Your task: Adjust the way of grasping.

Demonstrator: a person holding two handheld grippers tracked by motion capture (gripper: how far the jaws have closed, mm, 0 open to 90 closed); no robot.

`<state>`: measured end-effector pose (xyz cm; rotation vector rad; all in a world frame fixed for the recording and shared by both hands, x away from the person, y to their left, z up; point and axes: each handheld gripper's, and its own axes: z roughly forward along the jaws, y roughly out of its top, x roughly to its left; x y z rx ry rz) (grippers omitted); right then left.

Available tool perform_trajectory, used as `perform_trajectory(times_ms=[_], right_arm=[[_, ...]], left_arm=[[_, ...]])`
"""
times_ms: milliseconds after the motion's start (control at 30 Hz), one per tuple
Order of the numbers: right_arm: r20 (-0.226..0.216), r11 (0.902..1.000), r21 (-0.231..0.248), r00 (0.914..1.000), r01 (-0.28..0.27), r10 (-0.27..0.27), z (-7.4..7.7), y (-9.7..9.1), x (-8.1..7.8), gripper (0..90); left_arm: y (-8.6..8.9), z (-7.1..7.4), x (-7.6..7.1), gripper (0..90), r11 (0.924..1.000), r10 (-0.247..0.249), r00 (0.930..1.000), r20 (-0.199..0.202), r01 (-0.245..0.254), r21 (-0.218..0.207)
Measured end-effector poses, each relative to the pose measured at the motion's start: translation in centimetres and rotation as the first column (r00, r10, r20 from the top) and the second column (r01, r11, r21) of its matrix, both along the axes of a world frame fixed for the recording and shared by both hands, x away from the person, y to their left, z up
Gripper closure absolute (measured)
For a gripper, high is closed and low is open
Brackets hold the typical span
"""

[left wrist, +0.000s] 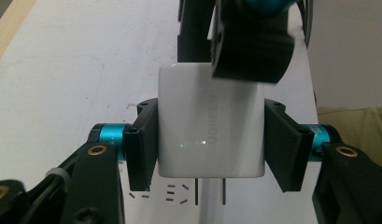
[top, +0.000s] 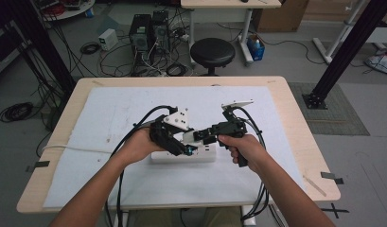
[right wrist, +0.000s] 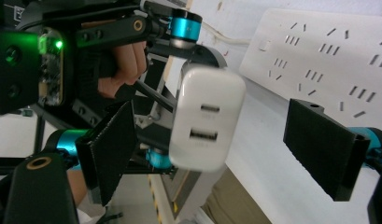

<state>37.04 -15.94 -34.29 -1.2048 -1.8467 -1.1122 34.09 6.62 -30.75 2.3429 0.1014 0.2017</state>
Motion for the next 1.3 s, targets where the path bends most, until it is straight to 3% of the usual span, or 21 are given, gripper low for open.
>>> perform_trajectory(times_ms=[433,700,867,933,1033,1133,1200,1267,1300], right_arm=[[-0.058,0.9981,0.06,0.9983,0.012,-0.008,-1.2,0.3,0.3,42.6],[-0.07,0.9956,0.093,0.9975,-0.002,0.008,-1.8,0.4,0.3,57.8],[-0.099,0.9944,0.105,0.995,-0.003,0.013,-2.2,0.2,0.5,61.1],[-0.079,0.9943,0.106,0.9969,0.002,0.007,-2.1,0.1,0.6,61.8],[-0.024,0.9978,0.065,0.9997,0.006,-0.004,-2.1,-0.4,0.6,61.9],[0.045,0.9998,0.009,0.9989,0.015,-0.016,-2.0,-1.3,0.6,61.9],[0.107,0.9988,-0.041,0.994,0.025,-0.021,-1.8,-2.1,0.6,61.8],[0.146,0.998,-0.06,0.9892,0.023,-0.014,-1.6,-2.8,0.5,61.8],[0.182,0.9959,-0.085,0.9832,0.03,-0.014,-1.5,-3.1,0.4,61.8]], left_arm=[[-0.3,-0.1,-0.2,42.4,0.9998,-0.003,0.9998,0.021,0.003,0.022],[-0.7,-0.3,-0.3,42.4,0.9992,0.0,0.9994,0.033,-0.002,0.04],[-1.0,-0.4,-0.4,42.2,0.9984,0.004,0.9977,0.068,-0.008,0.056],[-1.0,-0.4,-0.4,41.8,0.9987,0.018,0.998,0.061,-0.021,0.047],[-0.5,-0.1,-0.1,26.5,0.9969,0.07,0.9968,0.037,-0.071,0.032],[0.7,0.2,0.2,24.0,0.9942,0.105,0.9944,0.01,-0.105,0.023],[1.6,0.3,0.4,21.3,0.9917,0.126,0.9921,-0.005,-0.125,0.028],[2.5,0.3,0.6,21.3,0.988,0.151,0.9884,-0.017,-0.15,0.035],[3.0,0.2,0.7,21.3,0.9853,0.168,0.9853,-0.032,-0.167,0.036]])
